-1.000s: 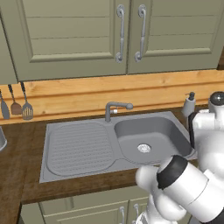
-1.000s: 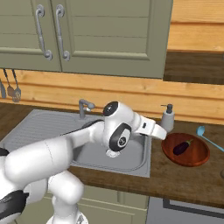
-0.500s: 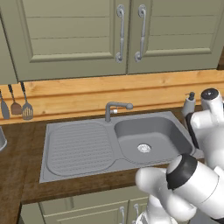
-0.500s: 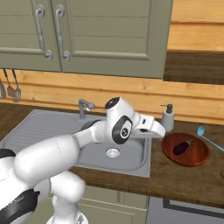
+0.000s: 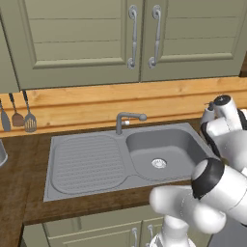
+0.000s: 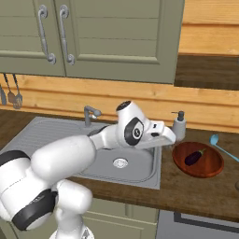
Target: Pick the eggplant from the sink and place it in the bowl. Then pick the bowl and place it in the microwave. Then close the microwave door and press the start button.
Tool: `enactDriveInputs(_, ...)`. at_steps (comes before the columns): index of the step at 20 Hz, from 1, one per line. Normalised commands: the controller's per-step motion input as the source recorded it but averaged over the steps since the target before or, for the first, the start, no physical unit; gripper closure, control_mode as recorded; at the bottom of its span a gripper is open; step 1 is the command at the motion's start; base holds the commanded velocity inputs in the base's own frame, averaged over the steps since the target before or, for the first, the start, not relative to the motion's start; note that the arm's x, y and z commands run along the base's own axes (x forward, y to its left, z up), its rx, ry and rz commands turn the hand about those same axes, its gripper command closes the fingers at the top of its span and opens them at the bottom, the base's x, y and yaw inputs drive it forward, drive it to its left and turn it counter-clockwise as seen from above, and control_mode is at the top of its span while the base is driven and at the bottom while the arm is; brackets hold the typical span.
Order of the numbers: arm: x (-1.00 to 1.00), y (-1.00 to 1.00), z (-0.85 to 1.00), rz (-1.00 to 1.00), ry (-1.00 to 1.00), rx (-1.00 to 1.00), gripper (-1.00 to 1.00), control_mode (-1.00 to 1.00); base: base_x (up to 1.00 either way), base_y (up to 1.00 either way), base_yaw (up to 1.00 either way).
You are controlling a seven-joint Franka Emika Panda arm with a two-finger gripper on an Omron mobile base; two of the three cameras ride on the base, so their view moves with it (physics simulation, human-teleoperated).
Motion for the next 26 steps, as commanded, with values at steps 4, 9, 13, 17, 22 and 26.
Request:
enactDriveInputs(4,0.25,-0.14,-0.34,0.07,0.01,0.02,-1.00,-1.00,0.00,0.00,0.00)
enactDriveInputs(9,0.26,-0.24,-0.33,0.11,-0.01,0.07,-1.00,-1.00,0.00,0.00,0.00)
enactDriveInputs(13,0.32,-0.23,-0.09,0.07,0.00,0.08,-1.00,-1.00,0.00,0.00,0.00)
enactDriveInputs(17,0.32,-0.12,-0.01,0.02,0.01,0.05,-1.00,-1.00,0.00,0.00,0.00)
enactDriveInputs(22,0.25,-0.04,-0.02,0.00,0.00,0.03,-1.00,-1.00,0.00,0.00,0.00)
enactDriveInputs(26,0.18,-0.01,-0.23,0.00,0.00,0.00,-1.00,-1.00,0.00,0.00,0.00)
